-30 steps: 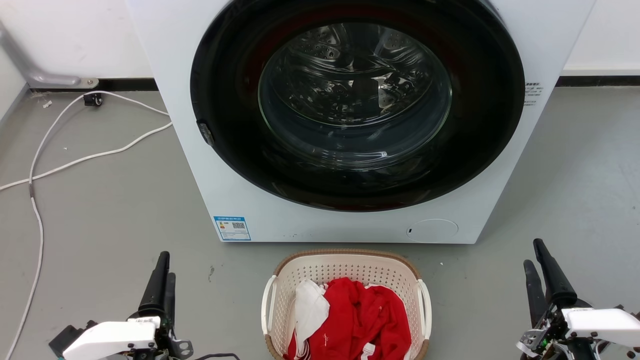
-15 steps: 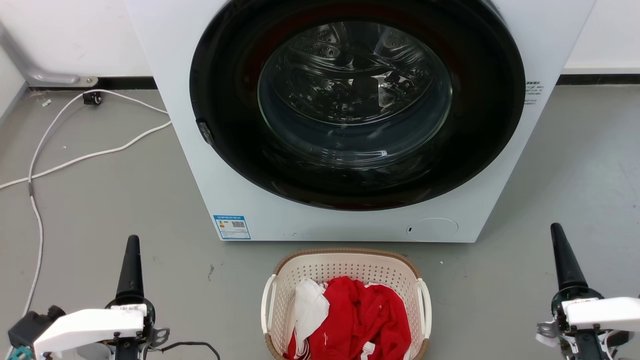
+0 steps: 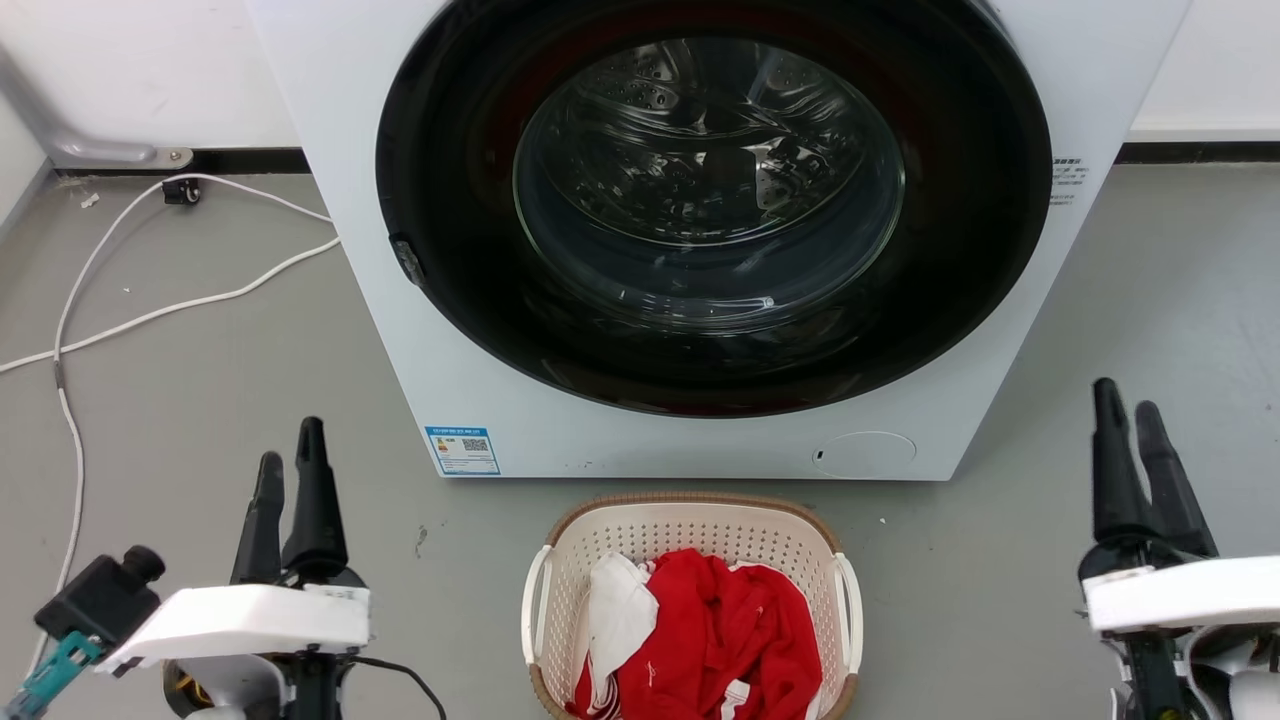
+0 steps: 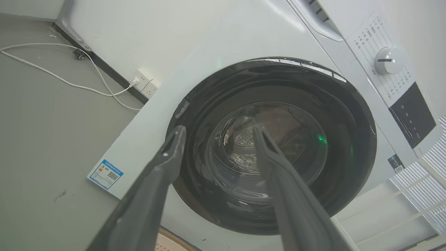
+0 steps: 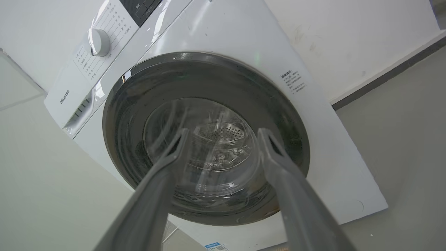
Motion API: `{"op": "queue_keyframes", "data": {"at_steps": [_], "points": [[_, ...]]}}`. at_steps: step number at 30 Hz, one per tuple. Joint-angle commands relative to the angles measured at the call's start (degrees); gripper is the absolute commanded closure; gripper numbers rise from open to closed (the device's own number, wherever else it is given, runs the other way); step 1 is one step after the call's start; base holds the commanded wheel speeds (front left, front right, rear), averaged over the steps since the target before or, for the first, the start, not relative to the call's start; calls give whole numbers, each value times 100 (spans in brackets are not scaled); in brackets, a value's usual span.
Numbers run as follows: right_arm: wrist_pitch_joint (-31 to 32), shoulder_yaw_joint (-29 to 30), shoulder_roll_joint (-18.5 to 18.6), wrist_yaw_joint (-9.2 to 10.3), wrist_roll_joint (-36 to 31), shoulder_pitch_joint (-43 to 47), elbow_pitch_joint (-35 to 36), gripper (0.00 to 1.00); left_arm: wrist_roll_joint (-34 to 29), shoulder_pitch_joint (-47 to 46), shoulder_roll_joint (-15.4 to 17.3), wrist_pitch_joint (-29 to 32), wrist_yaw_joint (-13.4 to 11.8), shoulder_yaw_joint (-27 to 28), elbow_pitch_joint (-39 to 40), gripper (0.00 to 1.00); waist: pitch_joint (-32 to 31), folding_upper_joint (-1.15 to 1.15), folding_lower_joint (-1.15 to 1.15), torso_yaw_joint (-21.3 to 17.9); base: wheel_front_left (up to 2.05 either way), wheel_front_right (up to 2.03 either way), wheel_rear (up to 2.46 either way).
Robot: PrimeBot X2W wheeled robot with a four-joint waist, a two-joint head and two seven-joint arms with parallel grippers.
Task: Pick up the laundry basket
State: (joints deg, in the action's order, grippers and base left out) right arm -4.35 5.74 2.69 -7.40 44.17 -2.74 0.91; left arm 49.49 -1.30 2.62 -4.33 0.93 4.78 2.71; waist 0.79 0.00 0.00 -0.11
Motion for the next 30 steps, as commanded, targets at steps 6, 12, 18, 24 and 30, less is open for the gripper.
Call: {"op": "queue_keyframes", "data": {"at_steps": [6, 12, 18, 24, 30], "points": [[-142, -168, 21, -11, -965, 30, 228, 0, -1050, 49, 74, -148, -43, -314, 367, 0, -3, 0, 0, -11, 0, 0, 0], [-260, -216, 23, -11, -1714, 131, 243, 0, -1739, 132, 340, -268, -387, -783, 472, 0, -6, 0, 0, -24, 0, 0, 0], [-359, -194, 24, -12, -2198, 169, 264, 0, -2227, 51, 669, -363, -712, -1307, 602, 0, 4, 0, 0, -34, 0, 0, 0], [-435, -180, 24, -12, -2553, 211, 234, 0, -2516, 26, 897, -440, -1011, -1691, 608, 0, 8, 0, 0, -36, 0, 0, 0], [-525, -101, 26, -12, -2959, 245, 129, 0, -2812, -30, 1116, -524, -1317, -2093, 626, 0, 19, 0, 0, -27, 0, 0, 0]]}}
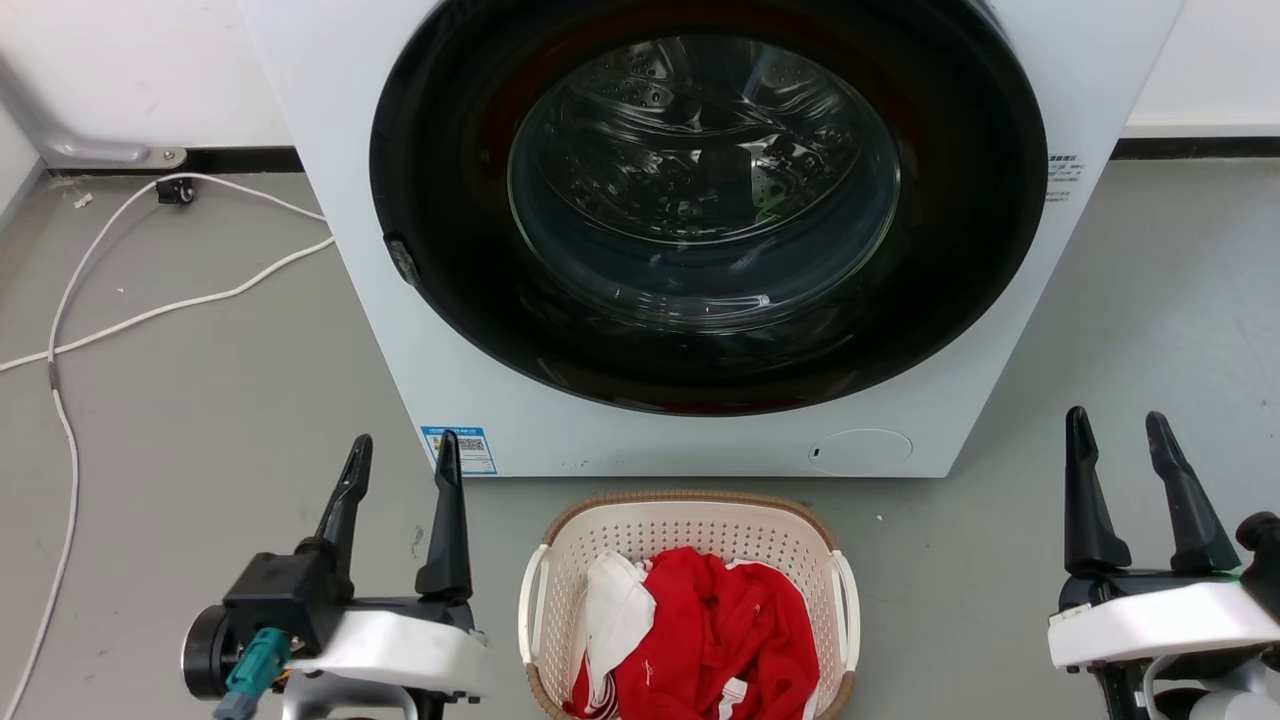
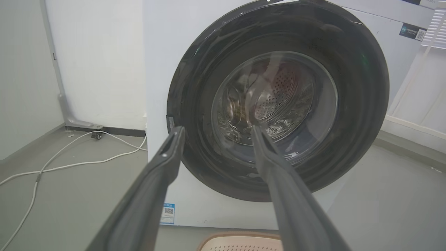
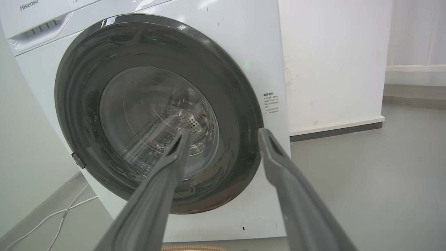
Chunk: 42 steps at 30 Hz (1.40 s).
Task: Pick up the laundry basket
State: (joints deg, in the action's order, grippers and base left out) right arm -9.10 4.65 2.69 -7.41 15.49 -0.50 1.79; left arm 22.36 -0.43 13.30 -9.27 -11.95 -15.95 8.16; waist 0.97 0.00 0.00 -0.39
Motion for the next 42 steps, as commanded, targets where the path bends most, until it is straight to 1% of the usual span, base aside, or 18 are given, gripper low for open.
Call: {"op": "queue_keyframes", "data": {"at_steps": [1, 4, 7, 8, 9, 11, 13, 14, 18, 20, 23, 24, 28, 34, 42], "points": [[-66, 23, 26, -11, -155, 18, 30, 0, -146, -123, 81, -46, -68, -74, 79, 0, 3, 0, 0, 3, 0, 0, 0], [-106, 31, 26, -11, -374, 17, 5, 0, -270, -142, 171, -86, -171, -241, 89, 0, 9, 0, 0, 6, 0, 0, 0], [-143, 18, 26, -12, -581, 19, 8, 0, -361, -146, 239, -131, -224, -372, 67, 0, 16, 0, 0, 8, 0, 0, 0], [-179, 0, 27, -12, -787, 25, 33, 0, -479, -168, 299, -167, -240, -484, 50, 0, 18, 0, 0, 8, 0, 0, 0], [-198, -7, 27, -11, -852, 26, 43, 0, -520, -173, 313, -184, -258, -510, 59, 0, 21, 0, 0, 7, 0, 0, 0], [-222, -16, 27, -11, -993, 30, 66, 0, -551, -163, 298, -212, -284, -544, 92, 0, 22, 0, 0, 6, 0, 0, 0], [-248, -15, 27, -12, -1089, 33, 86, 0, -451, -110, 194, -230, -301, -476, 153, 0, 28, 0, 0, 3, 0, 0, 0], [-264, -12, 27, -12, -1116, 35, 94, 0, -406, -70, 150, -246, -269, -412, 179, 0, 28, 0, 0, 1, 0, 0, 0], [-309, 19, 28, -11, -1048, 44, 87, 0, -364, 62, -8, -294, 10, -166, 236, 0, 28, 0, 0, -9, 0, 0, 0], [-329, 47, 28, -7, -900, 64, 35, 0, -292, 147, -171, -318, 169, 34, 255, 0, 27, 0, 0, -11, 0, 0, 0], [-369, 102, 28, -8, -735, 97, -88, 0, -318, 278, -377, -354, 546, 327, 190, 0, 21, 0, 0, -15, 0, 0, 0], [-405, 101, 27, -7, -756, 97, -157, 0, -546, 360, -522, -383, 901, 495, 82, 0, 27, 0, 0, -15, 0, 0, 0], [-450, 79, 27, -7, -903, 105, -172, 0, -911, 431, -646, -430, 1223, 615, -129, 0, 27, 0, 0, -18, 0, 0, 0], [-509, 57, 28, -7, -1131, 102, -129, 0, -1437, 458, -772, -496, 1429, 676, -230, 0, 31, 0, 0, -29, 0, 0, 0], [-591, 43, 28, -7, -1412, 129, -101, 0, -1817, 495, -897, -573, 1534, 782, -170, 0, 42, 0, 0, -39, 0, 0, 0]]}}
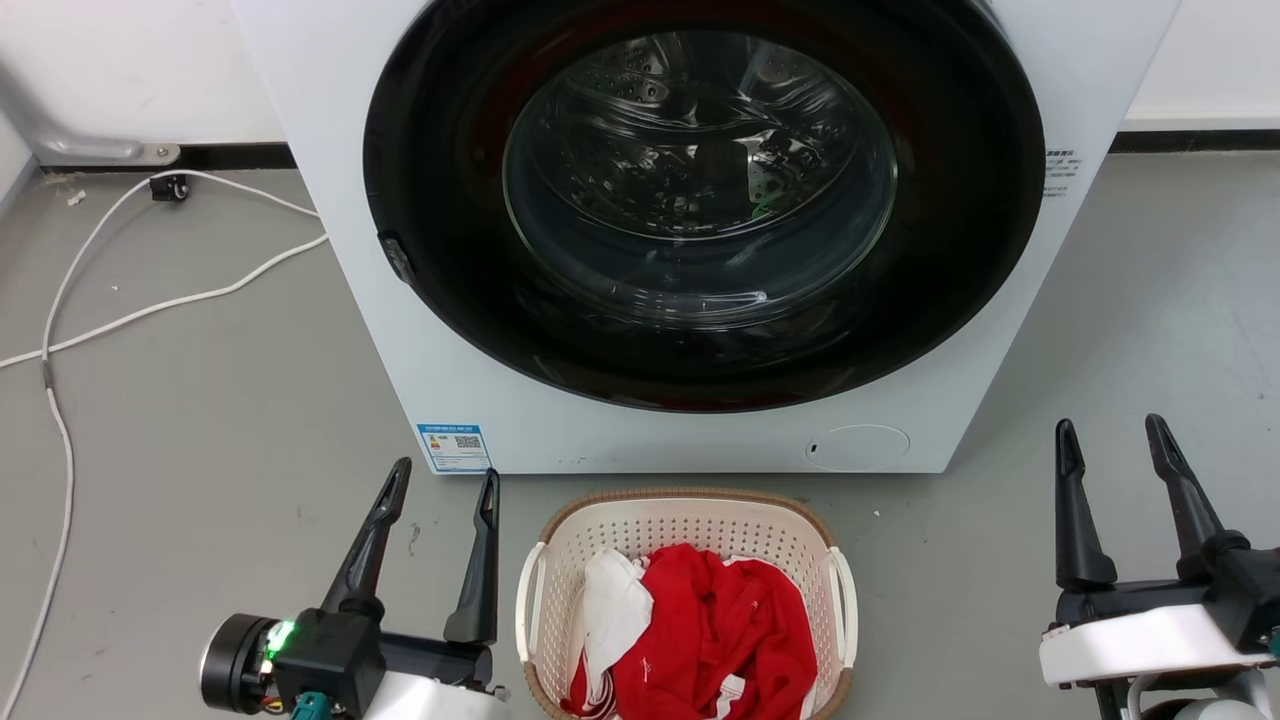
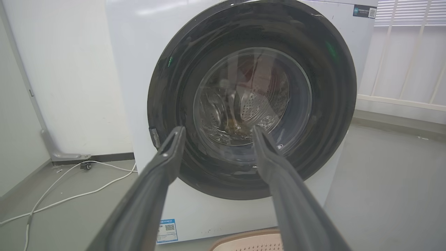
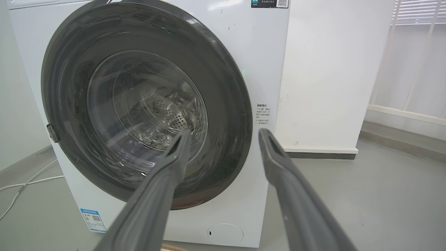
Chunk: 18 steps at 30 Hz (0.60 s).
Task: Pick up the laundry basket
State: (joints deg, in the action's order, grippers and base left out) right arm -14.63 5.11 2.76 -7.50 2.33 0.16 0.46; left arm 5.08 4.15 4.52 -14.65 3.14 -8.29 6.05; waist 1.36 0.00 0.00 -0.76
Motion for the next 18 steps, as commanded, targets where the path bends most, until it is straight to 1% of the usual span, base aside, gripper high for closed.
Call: {"op": "queue_keyframes", "data": {"at_steps": [1, 3, 12, 18], "points": [[-51, -1, 21, 2, -117, 59, 35, 0, -121, 43, -34, -42, 23, 31, 50, 0, 13, 0, 0, -4, 0, 0, 0], [-71, 4, 21, 2, -186, 50, 44, 0, -200, 51, -56, -70, 47, 51, 67, 0, 25, 0, 0, -9, 0, 0, 0], [-58, 44, 20, 2, -143, 13, 39, 0, -210, 4, -118, -58, 145, 127, 14, 0, 82, 0, 0, -1, 0, 0, 0], [-58, 68, 19, 2, -144, -48, 12, 0, -213, -70, -138, -58, 188, 175, -14, 0, 228, 0, 0, 18, 0, 0, 0]]}}
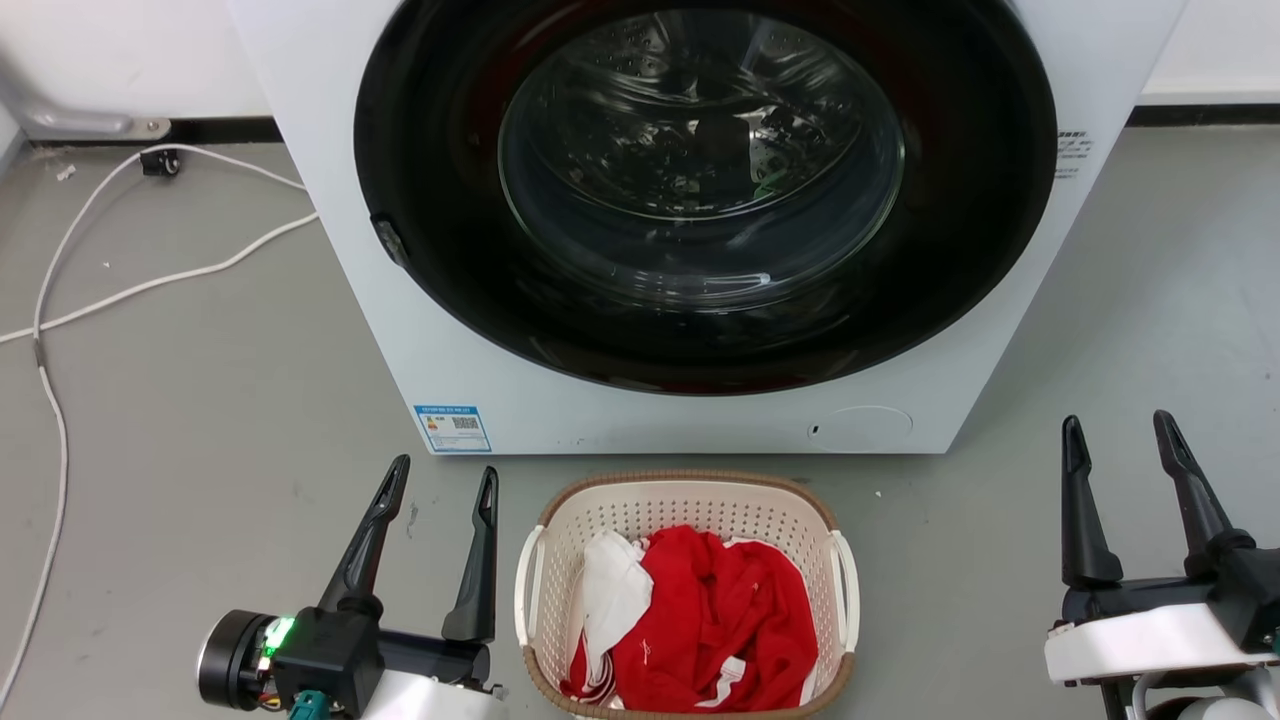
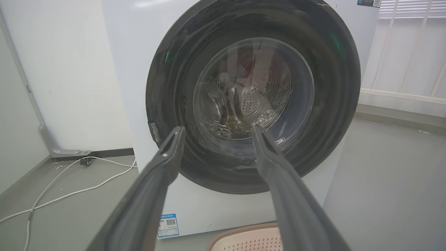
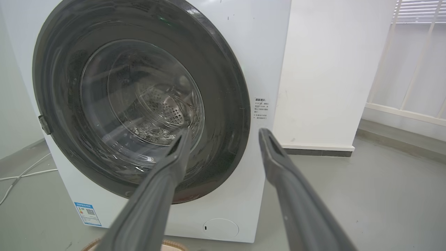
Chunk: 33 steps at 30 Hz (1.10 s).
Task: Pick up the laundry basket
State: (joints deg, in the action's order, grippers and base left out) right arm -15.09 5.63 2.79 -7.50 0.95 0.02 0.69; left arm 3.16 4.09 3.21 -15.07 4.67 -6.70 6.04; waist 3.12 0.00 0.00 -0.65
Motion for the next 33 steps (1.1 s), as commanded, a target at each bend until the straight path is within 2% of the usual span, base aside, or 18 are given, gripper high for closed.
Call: {"op": "queue_keyframes", "data": {"at_steps": [1, 7, 13, 17, 22, 28, 33], "points": [[-11, 33, 17, 2, -20, -41, -64, 0, -21, -77, -10, -16, 41, 17, -31, 0, 96, 0, 0, 10, 0, 0, 0], [-11, 51, 16, 2, -118, -272, -348, 0, -106, -255, -15, -16, 72, 35, -172, 0, 530, 0, 0, 15, 0, 0, 0], [29, -25, 14, 2, -227, -892, -742, 0, -188, -802, 61, -16, 85, 155, -638, 0, 1430, 0, 0, -1, 0, 0, 0], [81, -73, 14, 2, -160, -1366, -1118, 0, 52, -1319, 76, -16, 123, 339, -1444, 0, 2029, 0, 0, -30, 0, 0, 0], [250, -114, 11, 2, -300, -2003, -1641, 0, 44, -2228, 319, -16, 206, 249, -2548, 0, 2803, 0, 0, -42, 0, 0, 0], [602, 21, 13, 2, -432, -2765, -2444, 0, 118, -3341, 505, -16, 264, 62, -3616, 0, 3489, 0, 0, 21, 0, 0, 0], [894, -25, 10, 2, -417, -3358, -3217, 0, 259, -4109, 624, -16, 271, -342, -4545, 0, 3860, 0, 0, 70, 0, 0, 0]]}}
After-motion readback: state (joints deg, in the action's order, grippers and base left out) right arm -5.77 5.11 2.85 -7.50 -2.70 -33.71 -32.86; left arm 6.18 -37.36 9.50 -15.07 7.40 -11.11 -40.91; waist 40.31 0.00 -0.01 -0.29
